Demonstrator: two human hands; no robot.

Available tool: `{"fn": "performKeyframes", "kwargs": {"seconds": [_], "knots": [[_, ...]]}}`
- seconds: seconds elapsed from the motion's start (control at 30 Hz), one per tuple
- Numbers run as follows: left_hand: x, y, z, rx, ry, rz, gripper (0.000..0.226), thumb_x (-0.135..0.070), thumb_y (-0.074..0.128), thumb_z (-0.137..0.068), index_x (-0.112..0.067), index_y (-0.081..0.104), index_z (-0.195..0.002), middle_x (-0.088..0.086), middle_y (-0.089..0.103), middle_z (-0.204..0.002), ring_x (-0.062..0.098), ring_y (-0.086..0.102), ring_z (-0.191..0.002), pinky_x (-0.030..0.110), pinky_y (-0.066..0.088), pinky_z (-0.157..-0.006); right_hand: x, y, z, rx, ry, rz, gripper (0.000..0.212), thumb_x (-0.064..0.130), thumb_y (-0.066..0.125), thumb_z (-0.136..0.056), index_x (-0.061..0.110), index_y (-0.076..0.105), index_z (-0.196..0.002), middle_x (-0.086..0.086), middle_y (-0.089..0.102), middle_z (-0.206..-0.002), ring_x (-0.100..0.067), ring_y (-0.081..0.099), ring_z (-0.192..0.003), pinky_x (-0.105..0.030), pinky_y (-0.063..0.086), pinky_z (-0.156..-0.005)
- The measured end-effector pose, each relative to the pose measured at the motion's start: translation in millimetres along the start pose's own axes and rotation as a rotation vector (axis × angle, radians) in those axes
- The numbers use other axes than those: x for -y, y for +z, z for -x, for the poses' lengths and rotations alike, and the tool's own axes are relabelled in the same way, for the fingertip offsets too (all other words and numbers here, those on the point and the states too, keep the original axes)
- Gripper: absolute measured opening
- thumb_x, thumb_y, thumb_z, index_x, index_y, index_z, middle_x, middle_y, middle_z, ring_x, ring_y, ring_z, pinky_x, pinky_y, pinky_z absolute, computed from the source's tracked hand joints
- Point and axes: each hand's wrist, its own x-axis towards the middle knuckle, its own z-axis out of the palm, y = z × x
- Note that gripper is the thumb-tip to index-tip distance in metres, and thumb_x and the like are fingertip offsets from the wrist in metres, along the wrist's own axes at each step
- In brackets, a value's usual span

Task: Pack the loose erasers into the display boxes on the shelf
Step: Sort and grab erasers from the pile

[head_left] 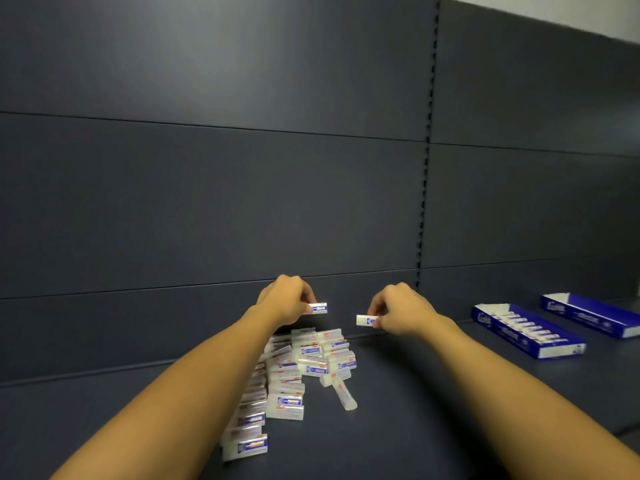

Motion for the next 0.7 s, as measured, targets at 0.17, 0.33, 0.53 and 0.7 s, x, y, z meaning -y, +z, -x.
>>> {"fn": "performKeyframes", "kwargs": {"seconds": [0.17, 0.33, 0.53, 0.7], "knots": [[-56, 6, 1, 0.016, 0.046, -0.026, 0.01, -0.023, 0.074, -0.091, -0.025, 0.075, -0.101, -0.003, 0.072, -0.101, 0.018, 0.067, -0.089, 0.043, 0.058, -0.086, -36, -22, 29, 0.014, 0.073, 0.026, 0.015, 0.017, 0.072, -0.084, 0.027, 0.076, -0.095, 0.005, 0.068, -0.096, -0.016, 0.066, -0.085, -0.036, 0.06, -0.079], [-119, 19, 13, 0.042, 0.039, -0.061, 0.011, -0.019, 0.074, -0.088, -0.025, 0.076, -0.098, -0.003, 0.072, -0.102, 0.02, 0.067, -0.092, 0.038, 0.057, -0.083, -75, -37, 74, -0.005, 0.119, 0.099, 0.021, 0.013, 0.066, -0.083, 0.026, 0.076, -0.096, 0.002, 0.067, -0.096, -0.019, 0.065, -0.084, -0.035, 0.057, -0.073], [-198, 40, 34, 0.048, 0.004, -0.096, 0.014, -0.018, 0.074, -0.084, -0.027, 0.076, -0.094, -0.003, 0.072, -0.102, 0.022, 0.067, -0.092, 0.036, 0.057, -0.08, -135, -56, 131, -0.016, 0.157, 0.151, 0.016, 0.016, 0.065, -0.085, 0.025, 0.074, -0.095, -0.001, 0.067, -0.102, -0.023, 0.064, -0.09, -0.033, 0.052, -0.072], [-255, 56, 45, 0.037, -0.008, -0.128, 0.017, -0.016, 0.071, -0.084, -0.027, 0.076, -0.095, -0.003, 0.071, -0.102, 0.023, 0.067, -0.092, 0.034, 0.054, -0.075, -178, -76, 165, -0.032, 0.188, 0.165, 0.02, 0.018, 0.065, -0.087, 0.024, 0.076, -0.102, -0.002, 0.069, -0.107, -0.024, 0.065, -0.096, -0.037, 0.057, -0.081]]}}
